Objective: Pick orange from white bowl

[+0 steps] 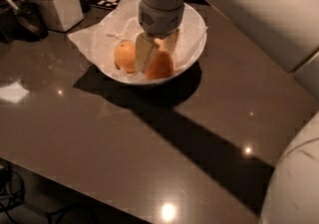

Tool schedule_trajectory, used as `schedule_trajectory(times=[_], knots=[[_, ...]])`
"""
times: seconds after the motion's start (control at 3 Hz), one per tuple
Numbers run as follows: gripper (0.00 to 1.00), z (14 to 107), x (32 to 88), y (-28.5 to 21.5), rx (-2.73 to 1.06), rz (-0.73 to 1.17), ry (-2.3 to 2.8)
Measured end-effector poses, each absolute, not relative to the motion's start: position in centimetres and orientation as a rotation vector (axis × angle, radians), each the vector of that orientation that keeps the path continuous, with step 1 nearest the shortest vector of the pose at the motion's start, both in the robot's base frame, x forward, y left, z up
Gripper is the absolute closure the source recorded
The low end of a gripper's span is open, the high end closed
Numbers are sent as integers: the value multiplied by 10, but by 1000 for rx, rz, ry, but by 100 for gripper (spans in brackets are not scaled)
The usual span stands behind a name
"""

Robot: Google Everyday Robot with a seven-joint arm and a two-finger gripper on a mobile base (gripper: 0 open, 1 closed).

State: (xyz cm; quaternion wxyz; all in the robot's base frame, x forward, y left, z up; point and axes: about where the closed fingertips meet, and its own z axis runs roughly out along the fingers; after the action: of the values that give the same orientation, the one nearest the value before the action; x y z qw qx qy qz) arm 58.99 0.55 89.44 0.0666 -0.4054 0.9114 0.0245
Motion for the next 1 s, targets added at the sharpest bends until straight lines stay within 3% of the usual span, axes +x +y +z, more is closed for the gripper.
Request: schedule_trajectory(times=[1.0], knots=[[37,895,604,12,-1232,33,2735]])
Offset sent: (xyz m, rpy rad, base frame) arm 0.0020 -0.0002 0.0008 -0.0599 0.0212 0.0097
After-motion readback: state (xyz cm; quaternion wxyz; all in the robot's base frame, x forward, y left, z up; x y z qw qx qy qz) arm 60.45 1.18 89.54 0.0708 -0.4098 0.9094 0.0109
